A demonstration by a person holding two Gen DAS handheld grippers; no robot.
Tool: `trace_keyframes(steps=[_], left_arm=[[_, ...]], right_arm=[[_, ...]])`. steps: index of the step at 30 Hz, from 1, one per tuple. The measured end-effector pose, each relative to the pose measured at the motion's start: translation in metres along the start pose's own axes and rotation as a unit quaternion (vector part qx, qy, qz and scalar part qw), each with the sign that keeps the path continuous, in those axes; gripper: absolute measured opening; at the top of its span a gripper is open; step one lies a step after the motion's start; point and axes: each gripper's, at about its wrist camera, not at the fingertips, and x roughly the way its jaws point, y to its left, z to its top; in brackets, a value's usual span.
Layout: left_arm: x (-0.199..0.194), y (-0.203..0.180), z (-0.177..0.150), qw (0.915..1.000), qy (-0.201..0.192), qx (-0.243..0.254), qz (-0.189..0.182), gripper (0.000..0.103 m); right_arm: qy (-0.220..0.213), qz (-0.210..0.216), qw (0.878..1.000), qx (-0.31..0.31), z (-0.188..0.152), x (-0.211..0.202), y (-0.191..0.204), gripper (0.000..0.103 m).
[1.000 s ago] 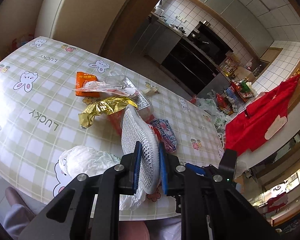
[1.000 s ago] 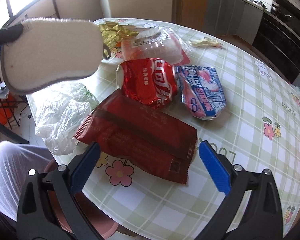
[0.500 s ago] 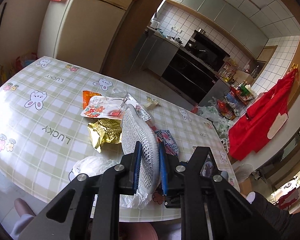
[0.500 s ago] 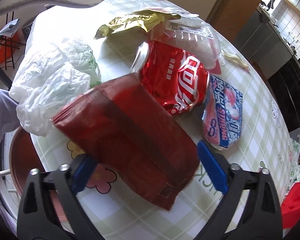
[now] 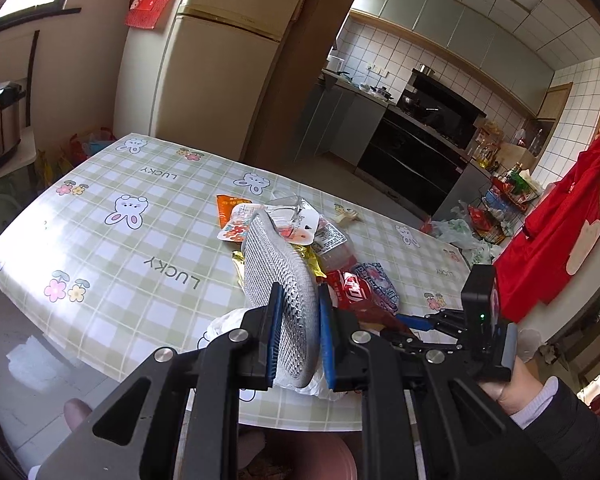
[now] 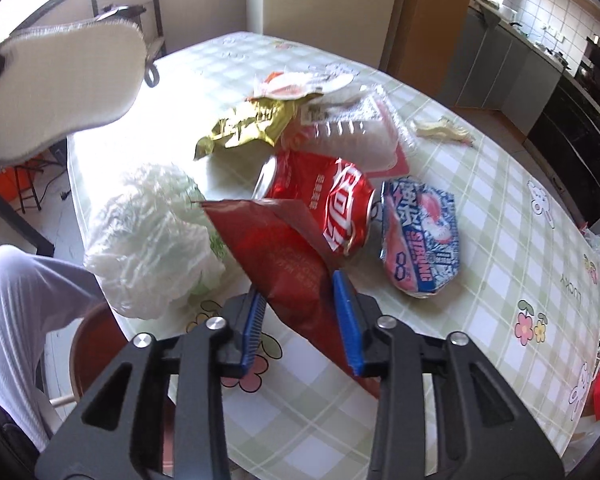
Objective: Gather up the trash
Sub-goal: 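Grasp the dark red snack bag with the right gripper while the left gripper holds the insole, then lower the red snack bag into the bin and open the right gripper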
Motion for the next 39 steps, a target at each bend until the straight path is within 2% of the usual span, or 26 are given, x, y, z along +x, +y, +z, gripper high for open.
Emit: trace_keyframes(steps=[6, 20, 28, 35, 39], left_arm=[[-0.02, 0.001, -0.006, 0.9998, -0.014, 0.006, 0.012, 0.017], [-0.069, 0.01, -0.03, 0.9991, -0.035, 0.005, 0.024, 0.017], [-0.1, 0.008, -0.049, 0.9985, -0.043, 0.016, 0.03, 0.017], [-0.126, 0.006, -0.065, 0.9978, -0.058, 0.016, 0.027, 0.017], [-0.134, 0.004, -0.074, 0.998, -0.057, 0.019, 0.02, 0.017]], right_arm=[[-0.037, -0.011, 0.999, 0.028, 0.002, -0.03, 0.004, 0.026], [-0.104, 0.005, 0.994, 0.02, 0.002, -0.104, 0.054, 0.025], [-0.154, 0.038, 0.987, 0.022, -0.013, -0.159, 0.098, 0.025], [-0.166, 0.065, 0.984, 0.015, -0.029, -0.185, 0.131, 0.025], [-0.16, 0.082, 0.984, 0.02, -0.041, -0.186, 0.141, 0.025]])
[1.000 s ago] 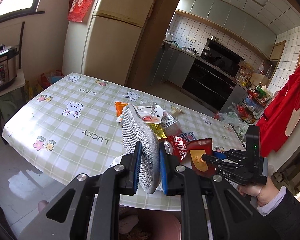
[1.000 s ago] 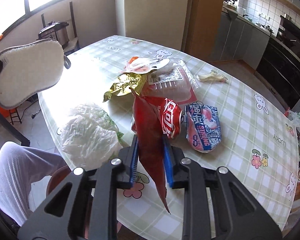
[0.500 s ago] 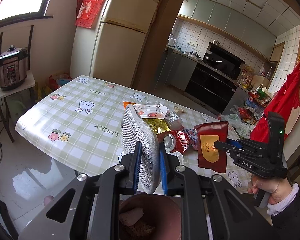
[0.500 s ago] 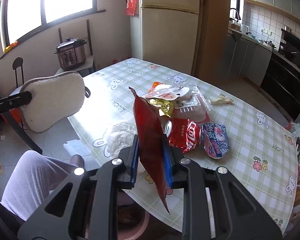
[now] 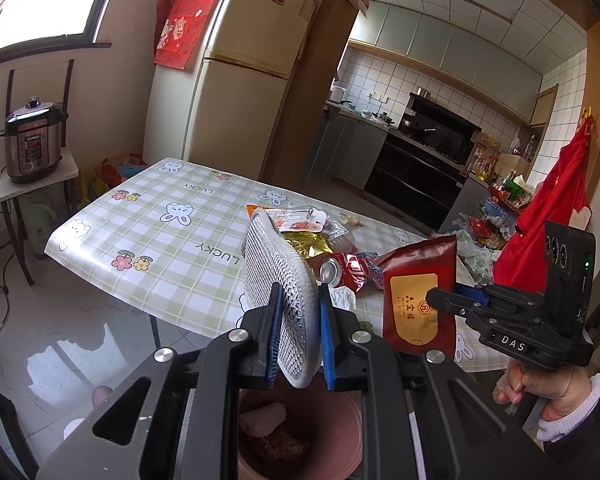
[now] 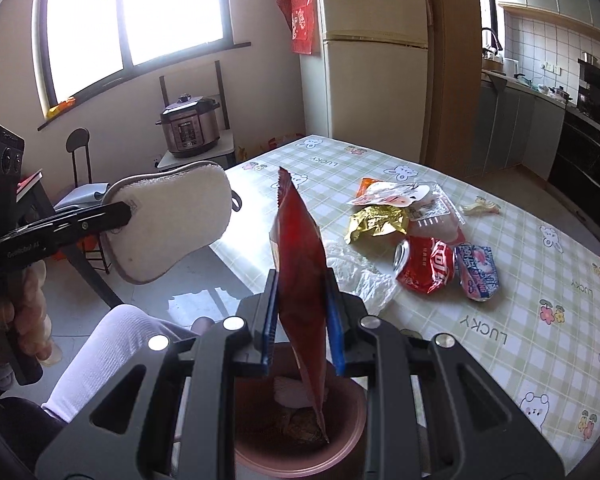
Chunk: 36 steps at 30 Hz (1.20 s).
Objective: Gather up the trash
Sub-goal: 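Lower the red snack bag into the bin and open the right gripper, then move the insole over the bin and open the left gripper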
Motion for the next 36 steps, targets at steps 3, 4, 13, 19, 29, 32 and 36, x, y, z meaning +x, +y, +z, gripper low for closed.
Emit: trace_keyframes(steps=[3, 4, 13, 19, 29, 32, 36], left_arm=[[-0.004, 0.0, -0.002, 1.0, 0.0, 0.003, 0.001, 0.017], [-0.005, 0.0, -0.002, 1.0, 0.0, 0.002, 0.001, 0.017], [0.0, 0.001, -0.002, 1.0, 0.006, -0.003, -0.002, 0.017], [0.006, 0.004, -0.003, 0.9996, 0.02, -0.011, -0.018, 0.017], [0.016, -0.013, -0.013, 0.9981, 0.047, 0.005, -0.039, 0.017], [0.018, -0.02, -0.016, 0.9971, 0.058, 0.014, -0.049, 0.017], [0.022, -0.028, -0.018, 0.9957, 0.069, 0.024, -0.058, 0.018]], right_arm=[[0.004, 0.005, 1.0, 0.004, -0.007, 0.0, 0.004, 0.025], [0.005, 0.008, 1.0, 0.006, -0.009, 0.001, 0.005, 0.025], [0.012, 0.025, 1.0, -0.003, -0.007, 0.009, 0.011, 0.028], [0.002, 0.023, 1.0, -0.008, -0.004, 0.009, 0.014, 0.041], [-0.064, -0.029, 0.997, -0.004, 0.014, -0.017, 0.006, 0.097], [-0.067, -0.05, 0.996, 0.006, 0.016, -0.021, 0.0, 0.097], [-0.075, -0.081, 0.994, 0.016, 0.013, -0.026, -0.011, 0.097]])
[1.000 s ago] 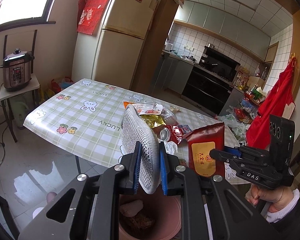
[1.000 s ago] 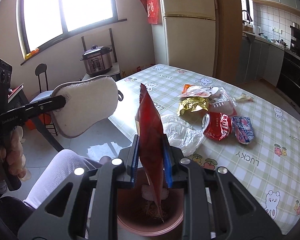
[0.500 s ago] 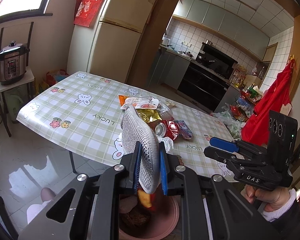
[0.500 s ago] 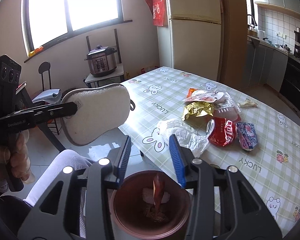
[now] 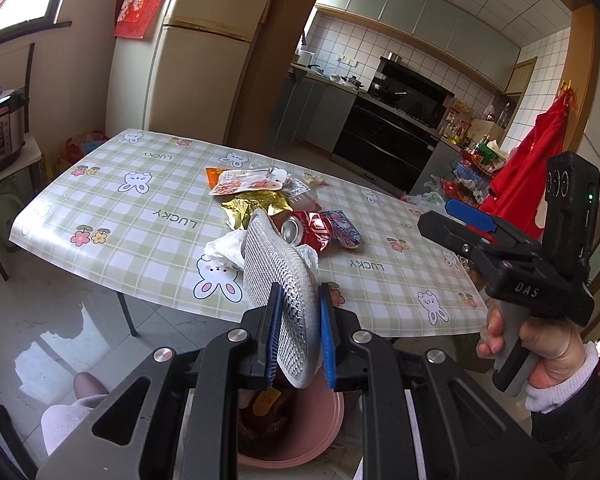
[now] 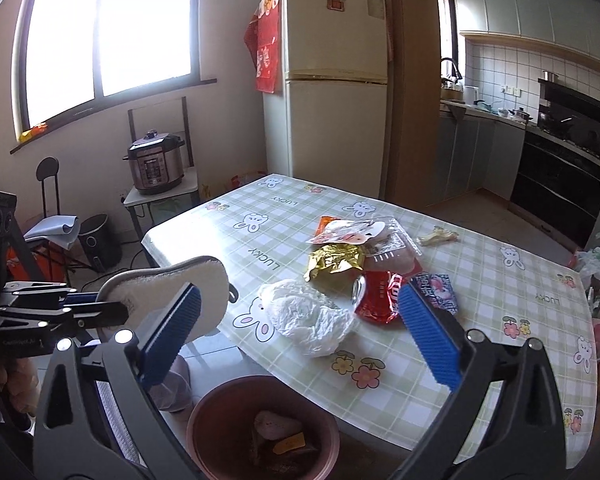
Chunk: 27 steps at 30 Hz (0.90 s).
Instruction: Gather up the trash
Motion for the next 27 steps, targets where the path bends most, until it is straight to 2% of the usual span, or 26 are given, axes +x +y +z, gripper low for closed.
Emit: trace_keyframes(steps=[11, 12, 14, 18, 20, 27], left_arm=[[0.018, -0.02, -0.008, 0.9987, 0.028, 0.032, -0.028, 0.02], [0.019, -0.022, -0.01, 0.9985, 0.026, 0.039, -0.027, 0.023], [0.02, -0.024, -0.012, 0.9984, 0.018, 0.05, -0.019, 0.061], [0.021, -0.017, -0.01, 0.9988, 0.013, 0.046, -0.001, 0.079], [0.02, -0.012, -0.009, 0.9991, 0.005, 0.039, 0.017, 0.095], [0.017, 0.011, -0.006, 0.9978, -0.002, 0.002, 0.066, 0.097]], right_arm=[[0.002, -0.018, 1.0, 0.018, -0.005, -0.001, -0.014, 0.097], [0.002, -0.019, 1.0, 0.019, -0.006, -0.001, -0.014, 0.097], [0.001, -0.019, 1.0, 0.021, -0.006, -0.001, -0.014, 0.097], [0.005, -0.021, 1.0, 0.023, -0.008, 0.001, -0.015, 0.097], [0.008, -0.023, 0.999, 0.022, -0.009, 0.002, -0.013, 0.097], [0.013, -0.047, 0.999, 0.021, -0.012, 0.006, -0.014, 0.097]])
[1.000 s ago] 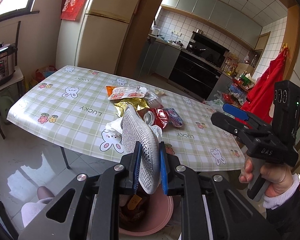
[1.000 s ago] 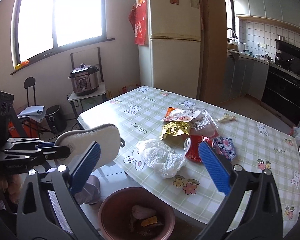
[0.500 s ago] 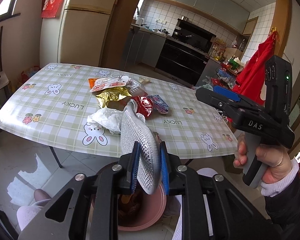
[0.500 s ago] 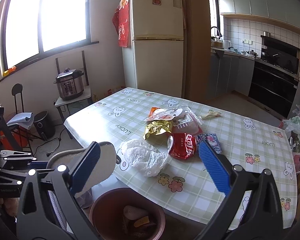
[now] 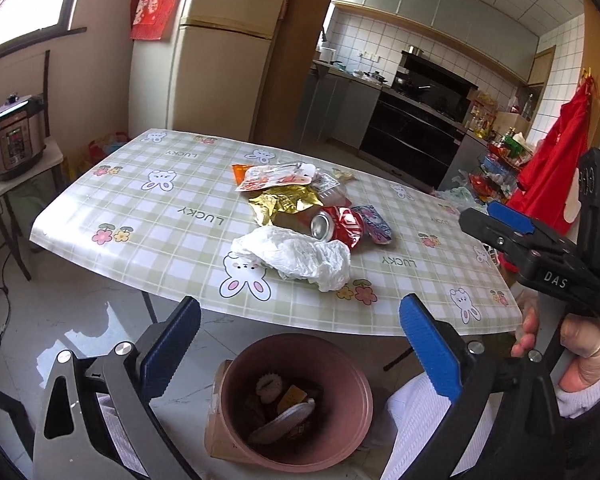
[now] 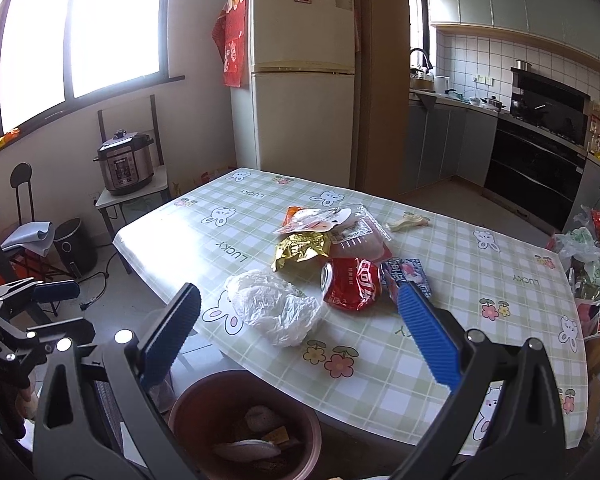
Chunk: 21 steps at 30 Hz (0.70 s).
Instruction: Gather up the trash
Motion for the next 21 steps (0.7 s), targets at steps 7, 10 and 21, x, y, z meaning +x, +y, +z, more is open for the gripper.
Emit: trace_keyframes(steps=[7, 10, 21], left_arm=[[-0.006, 0.004, 0.001, 0.9983, -0.025, 0.026, 0.046, 0.097], [-0.007, 0.009, 0.002, 0.9981, -0.037, 0.019, 0.045, 0.097], [0.002, 0.013, 0.006, 0.9968, -0.048, 0.028, 0.058, 0.097]], right_arm=[[0.01, -0.024, 1.0, 0.003, -0.006, 0.007, -0.006, 0.097], [0.012, -0.03, 0.999, -0.002, -0.008, 0.01, -0.007, 0.097], [0.033, -0.009, 0.999, 0.018, -0.016, 0.028, -0.018, 0.098]])
